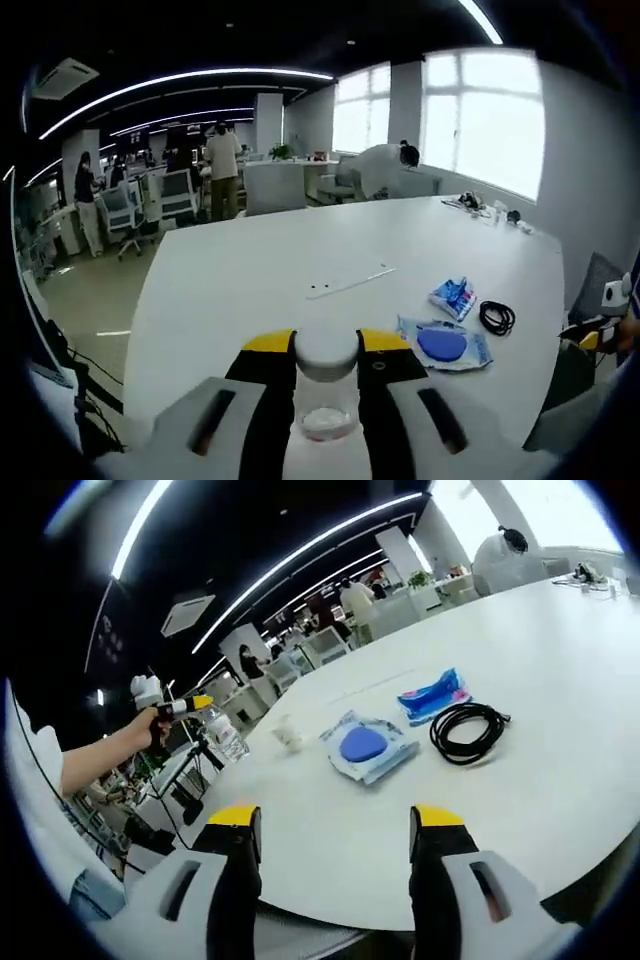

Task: Arrange the tabletop items into an orderly group along one side of the table until the central work area is clear of visible clutter.

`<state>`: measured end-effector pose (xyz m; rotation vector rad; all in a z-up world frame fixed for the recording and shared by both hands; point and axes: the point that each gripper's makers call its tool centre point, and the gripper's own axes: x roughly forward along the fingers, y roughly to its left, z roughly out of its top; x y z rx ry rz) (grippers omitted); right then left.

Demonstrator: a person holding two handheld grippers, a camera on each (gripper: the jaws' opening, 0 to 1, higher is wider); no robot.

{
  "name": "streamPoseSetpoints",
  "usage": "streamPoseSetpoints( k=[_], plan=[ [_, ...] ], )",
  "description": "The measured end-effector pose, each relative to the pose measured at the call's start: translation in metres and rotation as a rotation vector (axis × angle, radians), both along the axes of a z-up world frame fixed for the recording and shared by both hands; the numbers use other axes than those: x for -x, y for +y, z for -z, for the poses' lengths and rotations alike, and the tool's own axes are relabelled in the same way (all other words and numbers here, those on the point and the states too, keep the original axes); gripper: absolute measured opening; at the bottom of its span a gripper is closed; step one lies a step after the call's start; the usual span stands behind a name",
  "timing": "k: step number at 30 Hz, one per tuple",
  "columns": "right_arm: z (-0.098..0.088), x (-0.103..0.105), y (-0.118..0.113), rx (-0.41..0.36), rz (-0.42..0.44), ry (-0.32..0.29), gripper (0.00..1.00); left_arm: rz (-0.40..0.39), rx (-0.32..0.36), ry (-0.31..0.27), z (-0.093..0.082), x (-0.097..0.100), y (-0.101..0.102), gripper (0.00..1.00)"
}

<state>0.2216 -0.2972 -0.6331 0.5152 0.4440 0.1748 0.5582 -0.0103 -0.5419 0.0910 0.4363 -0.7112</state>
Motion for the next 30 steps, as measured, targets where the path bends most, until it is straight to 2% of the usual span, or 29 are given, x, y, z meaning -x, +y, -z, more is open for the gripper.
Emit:
streamPoseSetpoints(
  k=[5,7,10,17,30],
  plan=[
    [0.003,0.007,0.005,-0.01,0.01,0.01,0.58,-0.09,0.046,0.065,0.012,-0.029,0.012,0.21],
    [0.005,0.01,0.005,-0.016,0.02,0.018,0.58,-0.12,0.044,0.09,0.013,-0.025,0.013,0.21],
    [0.006,0.012,0.003,-0.043,0.053,0.016,0.57,-0.161,0.034,0.107,0.019,-0.03,0.012,0.21],
    [0.009,0.008,0.002,-0.052,0.069,0.026,0.57,-0.183,-0.022,0.133,0.037,-0.041,0.003,0.21],
    [0.017,0.007,0.002,-0.075,0.075,0.041,0.58,-0.202,-0.054,0.174,0.058,-0.047,-0.009,0.21]
  ],
)
